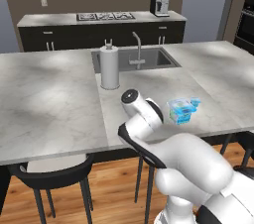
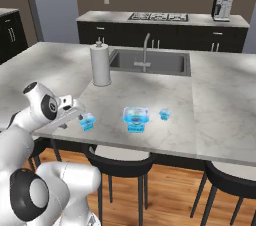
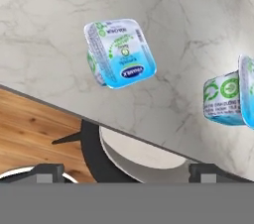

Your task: Stack the yogurt containers by placing the smaller containers on top of the larger containers.

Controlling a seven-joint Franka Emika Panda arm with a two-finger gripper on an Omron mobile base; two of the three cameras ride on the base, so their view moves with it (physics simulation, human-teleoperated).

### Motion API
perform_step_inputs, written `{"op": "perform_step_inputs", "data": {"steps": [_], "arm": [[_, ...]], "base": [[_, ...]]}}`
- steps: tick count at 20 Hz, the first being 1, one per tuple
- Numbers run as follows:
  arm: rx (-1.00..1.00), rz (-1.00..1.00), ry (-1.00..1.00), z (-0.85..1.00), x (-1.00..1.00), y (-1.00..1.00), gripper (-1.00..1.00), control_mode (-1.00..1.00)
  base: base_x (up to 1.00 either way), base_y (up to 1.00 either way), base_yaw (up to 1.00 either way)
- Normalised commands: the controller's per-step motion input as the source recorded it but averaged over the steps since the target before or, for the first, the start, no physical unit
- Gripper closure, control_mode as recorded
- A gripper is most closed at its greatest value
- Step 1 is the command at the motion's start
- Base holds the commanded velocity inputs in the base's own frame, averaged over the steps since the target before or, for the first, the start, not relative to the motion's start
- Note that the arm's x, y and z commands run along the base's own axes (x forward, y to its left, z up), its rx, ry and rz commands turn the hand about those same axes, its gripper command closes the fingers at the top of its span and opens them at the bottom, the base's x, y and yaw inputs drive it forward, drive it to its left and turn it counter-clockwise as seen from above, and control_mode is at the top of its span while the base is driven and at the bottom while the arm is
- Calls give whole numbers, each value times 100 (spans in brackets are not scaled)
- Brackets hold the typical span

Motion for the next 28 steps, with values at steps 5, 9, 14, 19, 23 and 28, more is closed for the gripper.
{"op": "perform_step_inputs", "data": {"steps": [5,9,14,19,23,28], "arm": [[-1,0,0,-14,18,0,-100,-100],[0,0,0,-7,24,0,-100,-100],[0,0,-1,-8,22,0,-100,-100],[0,0,-1,-10,20,0,-100,-100],[0,0,0,-8,22,0,-100,-100],[0,0,0,-11,19,0,-100,-100]], "base": [[0,0,0],[0,0,0],[0,0,0],[0,0,0],[0,0,0],[0,0,0]]}}
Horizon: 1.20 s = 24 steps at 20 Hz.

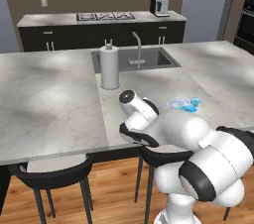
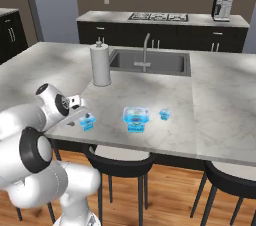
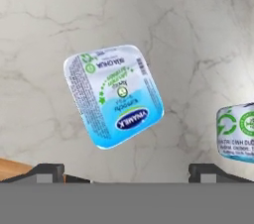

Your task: Stack the yogurt containers by placing the smaller containers on top of the larger containers.

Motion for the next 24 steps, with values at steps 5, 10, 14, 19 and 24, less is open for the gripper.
{"op": "perform_step_inputs", "data": {"steps": [5,10,14,19,24], "arm": [[0,0,0,-15,15,1,-100,-100],[0,0,0,-22,15,6,-100,-100],[0,0,0,-25,17,12,-100,-100],[0,0,0,-14,25,8,-100,-100],[0,0,0,-5,29,1,-100,-100]], "base": [[0,0,0],[0,0,0],[0,0,0],[0,0,0],[0,0,0]]}}
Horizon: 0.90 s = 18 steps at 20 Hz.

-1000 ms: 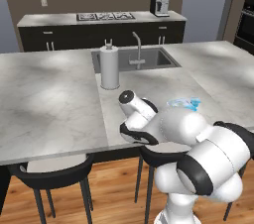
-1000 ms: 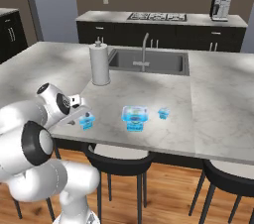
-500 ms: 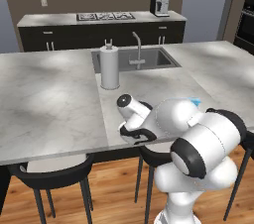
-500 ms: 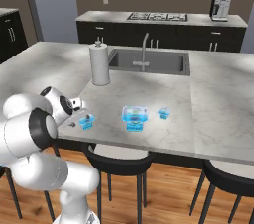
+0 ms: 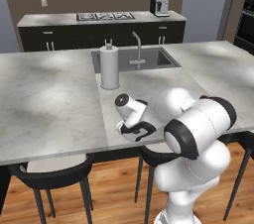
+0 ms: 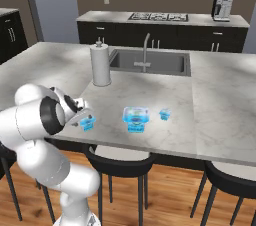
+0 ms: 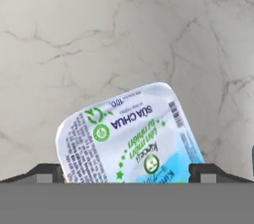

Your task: Stack the yogurt containers by placing the smaller containers on top of the larger containers.

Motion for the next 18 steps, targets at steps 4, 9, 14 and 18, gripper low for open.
{"op": "perform_step_inputs", "data": {"steps": [4,9,14,18], "arm": [[0,0,0,-8,26,1,-100,-100],[0,0,0,-12,20,5,-100,-100],[0,0,0,-16,18,12,100,-100],[0,0,0,-6,9,3,100,-100]], "base": [[0,0,0],[0,0,0],[0,0,0],[0,0,0]]}}
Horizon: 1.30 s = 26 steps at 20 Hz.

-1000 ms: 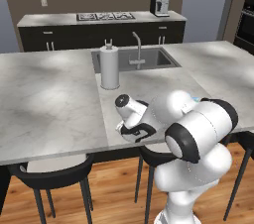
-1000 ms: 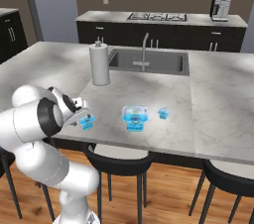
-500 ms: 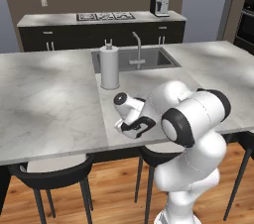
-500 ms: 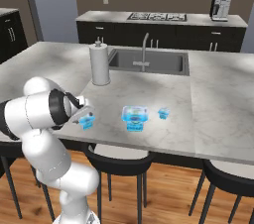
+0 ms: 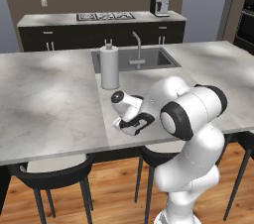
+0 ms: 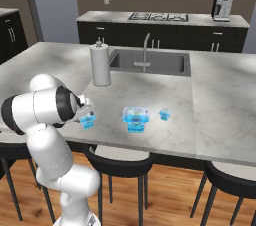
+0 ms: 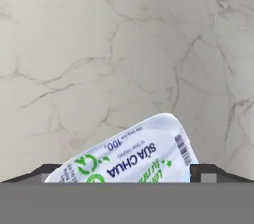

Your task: Stack the yogurt containers by placing the smaller containers on top of the larger containers.

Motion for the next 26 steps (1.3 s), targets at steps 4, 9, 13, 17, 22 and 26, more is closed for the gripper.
{"op": "perform_step_inputs", "data": {"steps": [4,9,13,17,22,26], "arm": [[0,0,0,0,3,0,100,-100],[0,0,0,10,0,-2,100,-100],[0,-2,0,28,0,-12,100,-100],[0,0,0,26,0,-4,100,-100],[0,0,0,25,0,0,100,-100],[-5,0,0,31,0,-3,100,-100]], "base": [[0,0,0],[0,0,0],[0,0,0],[0,0,0],[0,0,0],[0,0,0]]}}
